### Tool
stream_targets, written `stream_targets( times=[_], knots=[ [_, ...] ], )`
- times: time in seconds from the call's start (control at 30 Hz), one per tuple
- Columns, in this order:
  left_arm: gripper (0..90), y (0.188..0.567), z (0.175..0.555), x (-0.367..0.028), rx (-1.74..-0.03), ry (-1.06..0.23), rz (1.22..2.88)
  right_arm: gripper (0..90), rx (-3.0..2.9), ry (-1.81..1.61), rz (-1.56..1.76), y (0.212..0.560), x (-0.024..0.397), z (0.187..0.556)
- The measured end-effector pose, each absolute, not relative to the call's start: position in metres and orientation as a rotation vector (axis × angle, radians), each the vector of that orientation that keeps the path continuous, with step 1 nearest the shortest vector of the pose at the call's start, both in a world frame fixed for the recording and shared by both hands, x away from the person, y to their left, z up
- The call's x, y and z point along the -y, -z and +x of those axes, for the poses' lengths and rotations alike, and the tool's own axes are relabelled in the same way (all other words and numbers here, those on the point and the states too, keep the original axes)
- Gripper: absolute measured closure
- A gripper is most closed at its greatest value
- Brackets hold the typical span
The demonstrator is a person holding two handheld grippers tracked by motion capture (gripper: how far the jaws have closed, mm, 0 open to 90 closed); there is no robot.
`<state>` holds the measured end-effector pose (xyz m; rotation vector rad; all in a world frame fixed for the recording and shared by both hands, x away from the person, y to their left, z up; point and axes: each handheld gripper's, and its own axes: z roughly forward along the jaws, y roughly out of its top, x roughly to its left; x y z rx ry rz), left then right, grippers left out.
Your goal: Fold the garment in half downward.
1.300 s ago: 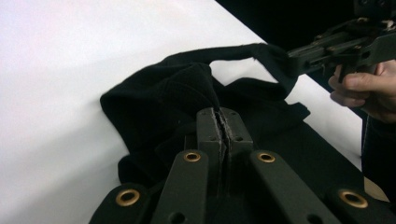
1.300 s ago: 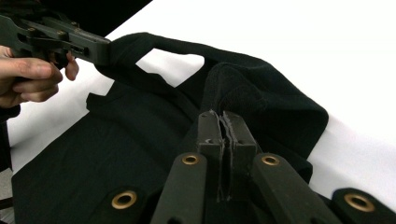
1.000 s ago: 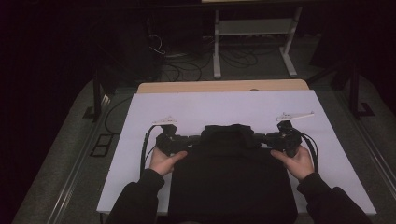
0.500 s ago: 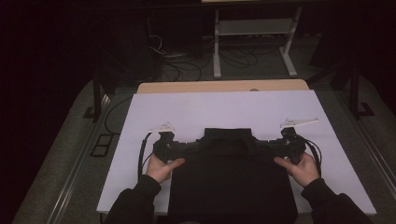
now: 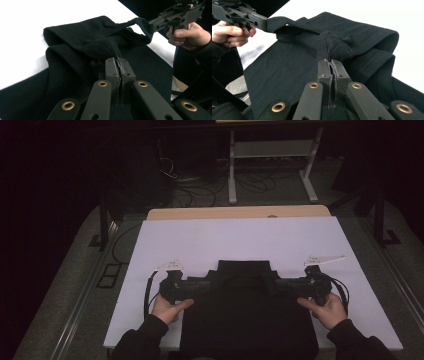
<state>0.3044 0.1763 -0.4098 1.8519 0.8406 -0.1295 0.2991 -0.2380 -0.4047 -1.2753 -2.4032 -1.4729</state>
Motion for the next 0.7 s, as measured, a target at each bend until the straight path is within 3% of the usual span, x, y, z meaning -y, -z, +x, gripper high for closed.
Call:
stream_targets(
  times=[0.7],
  knots=[
    [87.0, 0.412, 0.276, -0.178, -0.808, 0.185, 1.889, 85.4, 2.402, 1.384, -1.229, 0.410, 0.238, 0.271]
  ],
)
